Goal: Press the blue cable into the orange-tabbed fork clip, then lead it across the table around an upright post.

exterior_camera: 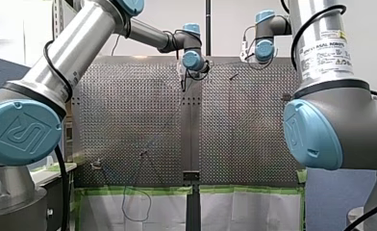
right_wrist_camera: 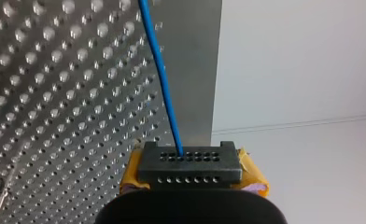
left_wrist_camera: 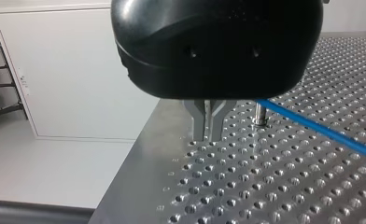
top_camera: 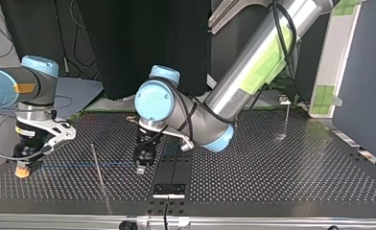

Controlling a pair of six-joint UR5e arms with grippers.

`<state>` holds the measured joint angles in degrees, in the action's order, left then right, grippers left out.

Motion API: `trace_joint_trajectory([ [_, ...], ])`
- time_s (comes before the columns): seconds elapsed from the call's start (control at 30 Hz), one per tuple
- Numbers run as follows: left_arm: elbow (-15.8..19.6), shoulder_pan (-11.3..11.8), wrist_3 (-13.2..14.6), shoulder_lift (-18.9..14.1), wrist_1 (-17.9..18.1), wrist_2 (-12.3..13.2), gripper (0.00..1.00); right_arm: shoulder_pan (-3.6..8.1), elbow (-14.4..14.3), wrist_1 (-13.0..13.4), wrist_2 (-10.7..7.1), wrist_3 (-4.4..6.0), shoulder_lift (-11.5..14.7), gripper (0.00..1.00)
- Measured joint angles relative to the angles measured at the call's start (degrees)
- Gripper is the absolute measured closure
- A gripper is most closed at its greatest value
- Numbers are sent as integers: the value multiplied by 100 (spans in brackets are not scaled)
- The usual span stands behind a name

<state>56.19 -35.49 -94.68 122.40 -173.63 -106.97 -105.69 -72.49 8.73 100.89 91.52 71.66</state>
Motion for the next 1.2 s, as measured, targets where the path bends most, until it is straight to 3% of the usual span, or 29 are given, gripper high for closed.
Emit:
trace_joint_trajectory([
  [0.2, -18, -29, -70, 78, 58, 4, 100, 135, -16, 11, -65, 68, -71, 100],
  [0.6, -31, -18, -236, 214, 193, 5, 100, 282, -24, 44, -212, 168, -235, 100],
  [1.2, -82, 30, -290, 590, 207, 14, 100, 338, -107, 81, -362, 188, -489, 100],
])
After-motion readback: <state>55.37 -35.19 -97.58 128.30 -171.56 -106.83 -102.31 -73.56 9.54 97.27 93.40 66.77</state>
